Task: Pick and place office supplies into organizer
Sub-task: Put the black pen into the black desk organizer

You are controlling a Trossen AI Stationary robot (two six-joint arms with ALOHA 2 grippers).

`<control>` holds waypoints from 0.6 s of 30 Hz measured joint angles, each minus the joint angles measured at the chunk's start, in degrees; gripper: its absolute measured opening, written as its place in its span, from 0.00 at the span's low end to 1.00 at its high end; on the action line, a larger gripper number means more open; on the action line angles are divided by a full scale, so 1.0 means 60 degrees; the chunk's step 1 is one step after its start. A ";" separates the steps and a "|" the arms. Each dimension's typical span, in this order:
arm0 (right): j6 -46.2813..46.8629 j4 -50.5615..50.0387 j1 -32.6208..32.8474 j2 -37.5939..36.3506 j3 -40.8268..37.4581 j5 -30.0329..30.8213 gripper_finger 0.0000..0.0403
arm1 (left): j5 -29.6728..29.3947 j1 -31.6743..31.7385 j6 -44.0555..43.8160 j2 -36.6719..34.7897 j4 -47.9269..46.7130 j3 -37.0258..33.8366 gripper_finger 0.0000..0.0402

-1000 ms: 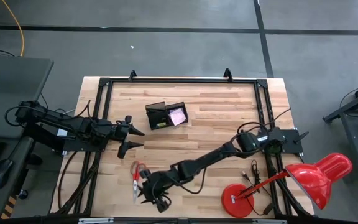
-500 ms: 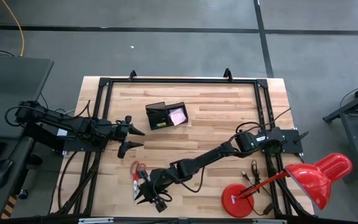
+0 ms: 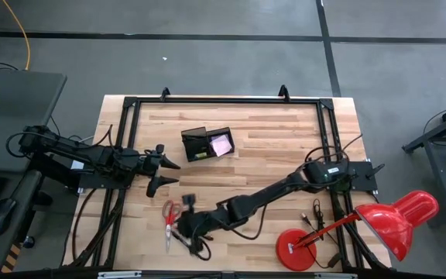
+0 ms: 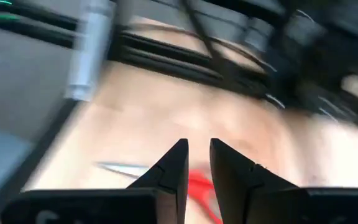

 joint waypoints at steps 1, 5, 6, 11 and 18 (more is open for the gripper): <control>0.0349 -0.0421 0.0040 -0.0089 0.0010 0.0460 0.14 | 0.0000 0.0000 0.0000 0.0000 0.0010 0.0000 0.57; 0.0257 -0.1096 0.0051 -0.0074 0.0000 -0.0034 0.14 | 0.0000 0.0000 0.0000 0.0001 0.0004 0.0000 0.57; 0.0222 -0.0935 0.0015 -0.0055 0.0000 -0.0802 0.14 | 0.0000 0.0000 -0.0004 0.0000 -0.0005 0.0000 0.57; -0.0445 -0.0267 -0.0256 -0.0099 0.0000 -0.4103 0.14 | 0.0106 0.0000 -0.0004 0.0003 -0.0058 0.0000 0.57; -0.0268 0.1831 -0.0391 -0.0364 -0.1671 -0.4184 0.14 | 0.0106 0.0000 -0.0004 0.0000 -0.0225 0.0000 0.57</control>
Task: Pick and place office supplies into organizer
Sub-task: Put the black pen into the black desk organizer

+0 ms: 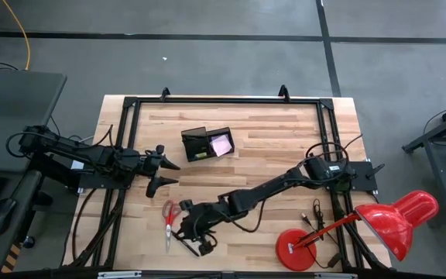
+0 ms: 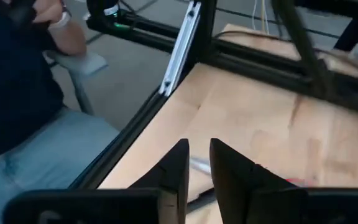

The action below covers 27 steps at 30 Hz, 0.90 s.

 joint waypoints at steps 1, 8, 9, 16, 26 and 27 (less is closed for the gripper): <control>0.0230 0.0362 -0.0036 -0.0151 -0.0483 -0.0062 0.14 | 0.0000 -0.0001 0.0000 0.0000 0.0006 0.0000 0.57; 0.0217 0.4759 0.0003 -0.3027 -0.5128 0.0971 0.14 | -0.0032 0.0000 0.0000 0.0000 0.0222 0.0000 0.57; 0.0341 0.5559 0.0009 -0.3316 -0.5934 0.1229 0.14 | -0.0057 -0.0004 0.0000 0.0000 0.0247 0.0002 0.57; 0.1174 1.0824 -0.0238 -0.4320 -1.0251 0.1700 0.14 | -0.0109 0.0000 0.0000 0.0000 0.0229 0.0004 0.57; 0.1299 1.4445 -0.0583 -0.4821 -1.4072 0.2479 0.14 | -0.0306 0.0000 0.0012 0.0000 0.0222 0.0004 0.57; 0.1243 1.4782 -0.0570 -0.4856 -1.4203 0.2476 0.14 | -0.0373 0.0000 0.0075 0.0001 0.0215 0.0004 0.57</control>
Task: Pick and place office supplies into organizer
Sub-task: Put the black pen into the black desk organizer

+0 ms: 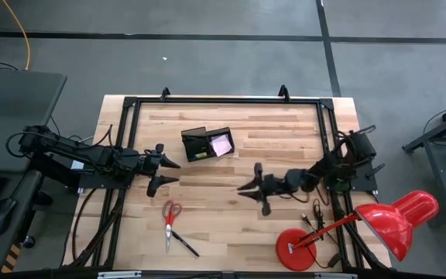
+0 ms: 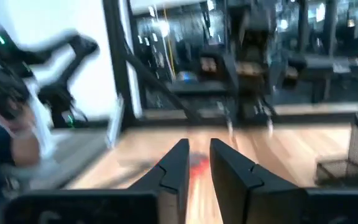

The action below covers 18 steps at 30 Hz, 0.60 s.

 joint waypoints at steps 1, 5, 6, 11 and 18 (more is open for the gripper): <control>-0.0024 0.0194 0.0000 -0.0027 -0.0175 0.0067 0.14 | -0.0010 0.0000 0.0071 0.0003 -0.0012 0.0000 0.57; -0.0155 0.0037 -0.0109 0.0007 -0.0698 0.0385 0.14 | -0.0031 0.0000 0.0089 -0.0001 -0.0007 0.0000 0.57; -0.0352 0.0042 -0.0162 -0.0005 -0.0876 0.0418 0.14 | -0.0031 0.0000 0.0089 -0.0001 -0.0002 0.0000 0.57; 0.0617 0.0391 -0.0451 -0.0005 -0.1925 0.1175 0.14 | -0.0028 0.0000 0.0107 -0.0001 -0.0009 0.0000 0.57; 0.1613 0.0418 -0.0543 -0.0049 -0.2367 0.1712 0.14 | -0.0005 0.0000 0.0223 0.0003 -0.0002 0.0000 0.57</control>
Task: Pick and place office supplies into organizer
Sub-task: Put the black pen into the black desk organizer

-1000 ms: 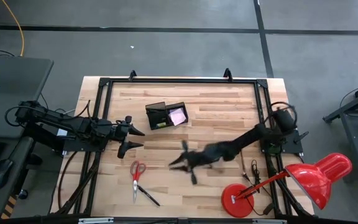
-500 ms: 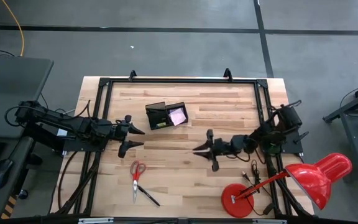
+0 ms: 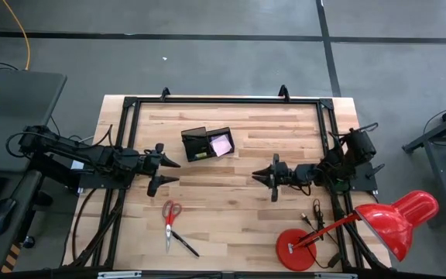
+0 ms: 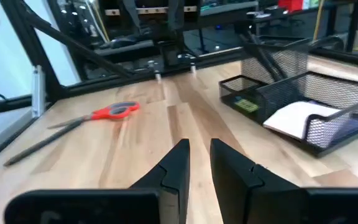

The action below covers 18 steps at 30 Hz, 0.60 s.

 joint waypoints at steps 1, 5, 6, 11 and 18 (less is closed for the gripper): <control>0.0163 -0.0003 0.0010 0.0000 0.0008 -0.0033 0.14 | 0.0022 0.0000 0.0114 -0.0004 0.0001 0.0000 0.57; 0.0489 -0.0218 0.0015 0.0000 -0.0039 -0.0333 0.14 | 0.0450 0.0000 0.0469 -0.0002 0.0001 0.0000 0.57; 0.0455 -0.0301 0.0015 0.0000 -0.0022 -0.0396 0.14 | 0.0587 0.0000 0.0520 -0.0001 -0.0003 0.0000 0.57; 0.0317 -0.0681 0.0015 0.0000 -0.0006 -0.0407 0.14 | 0.1636 0.0000 0.1067 -0.0003 0.0113 0.0000 0.57; 0.0397 -0.0905 0.0015 0.0004 -0.0002 -0.0407 0.14 | 0.3079 -0.0486 0.2088 0.0004 0.2584 -0.0939 0.57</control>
